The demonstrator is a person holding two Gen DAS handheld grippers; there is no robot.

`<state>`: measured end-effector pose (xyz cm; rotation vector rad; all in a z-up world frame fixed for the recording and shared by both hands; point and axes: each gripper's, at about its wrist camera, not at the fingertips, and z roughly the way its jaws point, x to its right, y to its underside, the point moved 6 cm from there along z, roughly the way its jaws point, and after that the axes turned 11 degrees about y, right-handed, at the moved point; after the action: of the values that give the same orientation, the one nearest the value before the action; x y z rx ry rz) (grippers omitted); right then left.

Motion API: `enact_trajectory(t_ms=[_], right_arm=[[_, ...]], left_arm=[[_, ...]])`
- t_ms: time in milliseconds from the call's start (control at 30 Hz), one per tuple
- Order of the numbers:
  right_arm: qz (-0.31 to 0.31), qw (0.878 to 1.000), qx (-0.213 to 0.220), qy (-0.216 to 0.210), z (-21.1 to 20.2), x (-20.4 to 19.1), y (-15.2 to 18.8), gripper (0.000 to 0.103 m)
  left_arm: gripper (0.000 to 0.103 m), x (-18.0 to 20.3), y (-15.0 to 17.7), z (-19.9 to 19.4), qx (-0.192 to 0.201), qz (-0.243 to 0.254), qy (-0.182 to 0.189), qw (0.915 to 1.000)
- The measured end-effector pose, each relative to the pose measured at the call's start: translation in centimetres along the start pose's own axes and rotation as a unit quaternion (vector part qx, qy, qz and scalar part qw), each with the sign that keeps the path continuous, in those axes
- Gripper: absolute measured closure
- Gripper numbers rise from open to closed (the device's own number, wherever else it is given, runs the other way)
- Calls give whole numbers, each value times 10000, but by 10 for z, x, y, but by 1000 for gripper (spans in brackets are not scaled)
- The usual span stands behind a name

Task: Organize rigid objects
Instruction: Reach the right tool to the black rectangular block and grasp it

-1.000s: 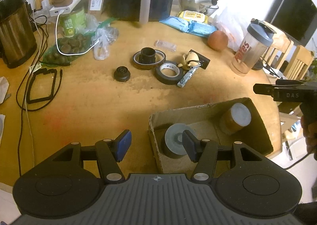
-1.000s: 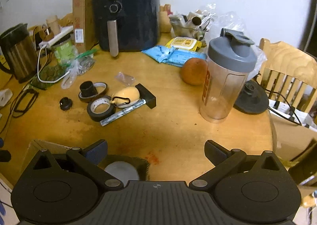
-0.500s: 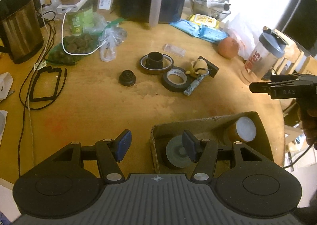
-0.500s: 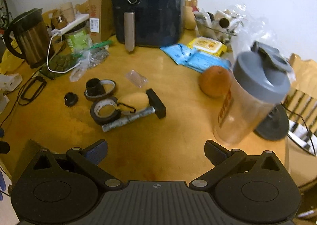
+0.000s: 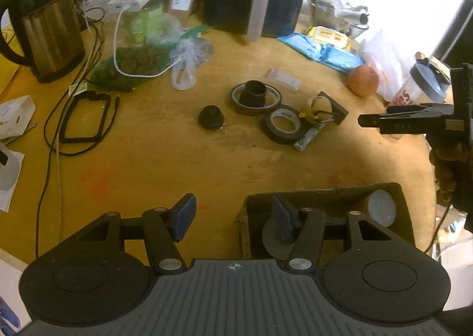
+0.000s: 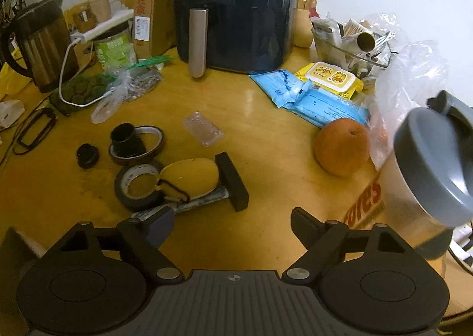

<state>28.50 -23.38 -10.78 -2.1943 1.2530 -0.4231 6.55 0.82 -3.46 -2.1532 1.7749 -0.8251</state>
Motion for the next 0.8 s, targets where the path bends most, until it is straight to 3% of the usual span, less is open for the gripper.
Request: enact_trajectory(t_ms=[333,633,800], right_arm=[[16,9998,-205,31,50,1,-8,50],[-169,9995,-272,-33,82,-4,-19,65],[-199,9992,-331,-93,93,-7,-22,86]], left_arm=[[47,-18,3,-6,38,-373,-243,9990],[47,-30,7,-13,41,-628,-451,9970],[47,-32,8,-14,35,-685,-488,9964]])
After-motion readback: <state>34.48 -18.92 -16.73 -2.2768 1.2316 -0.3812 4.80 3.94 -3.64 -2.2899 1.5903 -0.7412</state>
